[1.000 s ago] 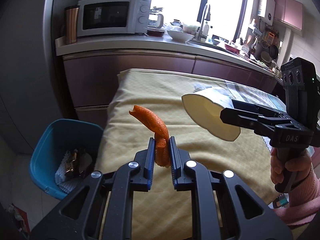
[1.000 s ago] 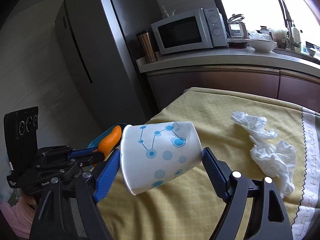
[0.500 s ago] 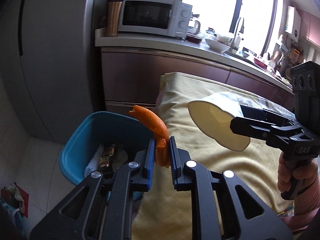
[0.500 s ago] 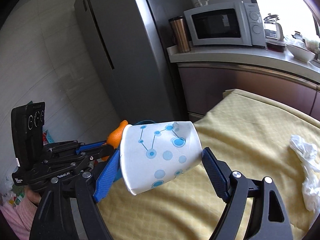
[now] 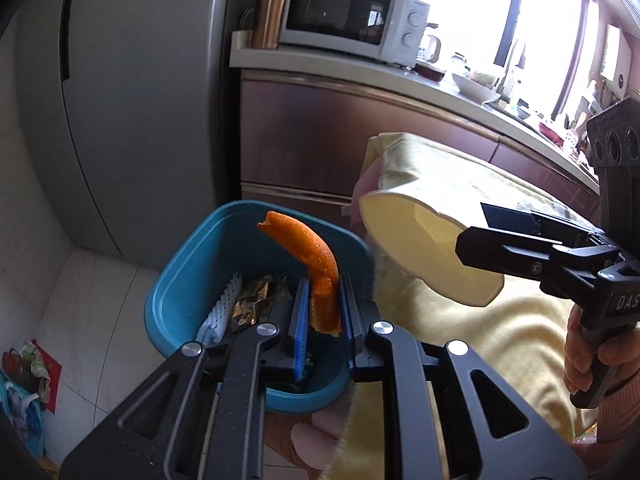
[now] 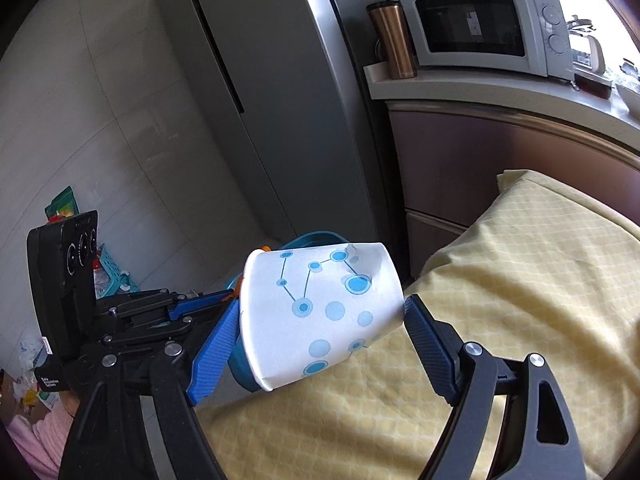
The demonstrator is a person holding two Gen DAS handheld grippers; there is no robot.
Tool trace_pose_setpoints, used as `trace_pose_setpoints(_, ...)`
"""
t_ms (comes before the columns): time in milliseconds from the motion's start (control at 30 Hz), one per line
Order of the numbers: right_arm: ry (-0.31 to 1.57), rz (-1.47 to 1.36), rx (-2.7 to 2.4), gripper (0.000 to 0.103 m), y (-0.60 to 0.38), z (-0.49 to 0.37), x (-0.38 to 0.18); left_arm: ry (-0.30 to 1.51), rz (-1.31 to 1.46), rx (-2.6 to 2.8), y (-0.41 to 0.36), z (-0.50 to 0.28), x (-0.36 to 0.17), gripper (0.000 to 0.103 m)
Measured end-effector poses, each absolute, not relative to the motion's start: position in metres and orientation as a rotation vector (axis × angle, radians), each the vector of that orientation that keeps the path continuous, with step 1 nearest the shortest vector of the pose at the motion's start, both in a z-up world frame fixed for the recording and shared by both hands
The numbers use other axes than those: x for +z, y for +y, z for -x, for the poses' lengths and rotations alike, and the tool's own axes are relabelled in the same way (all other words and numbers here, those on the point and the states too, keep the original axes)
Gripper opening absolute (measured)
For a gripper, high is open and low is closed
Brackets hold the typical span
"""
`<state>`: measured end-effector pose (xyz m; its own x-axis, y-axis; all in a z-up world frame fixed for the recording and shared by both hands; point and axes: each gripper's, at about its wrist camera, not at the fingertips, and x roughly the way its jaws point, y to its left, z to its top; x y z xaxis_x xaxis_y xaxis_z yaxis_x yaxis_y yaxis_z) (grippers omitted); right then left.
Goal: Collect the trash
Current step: 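Open both tools to drop the cup and peel into the blue bin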
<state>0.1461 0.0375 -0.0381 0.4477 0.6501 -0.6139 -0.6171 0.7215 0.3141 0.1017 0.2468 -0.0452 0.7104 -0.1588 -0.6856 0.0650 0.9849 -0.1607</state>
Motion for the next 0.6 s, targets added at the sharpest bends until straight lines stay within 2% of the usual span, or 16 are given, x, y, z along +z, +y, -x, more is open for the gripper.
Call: trace_pose_setpoints(600, 0.934, -0.017, 0.78, 0.08, 0.09, -0.19, -0.077, 0.894, 0.192, -0.06, 0.274, -0.145, -0.108, 0.017)
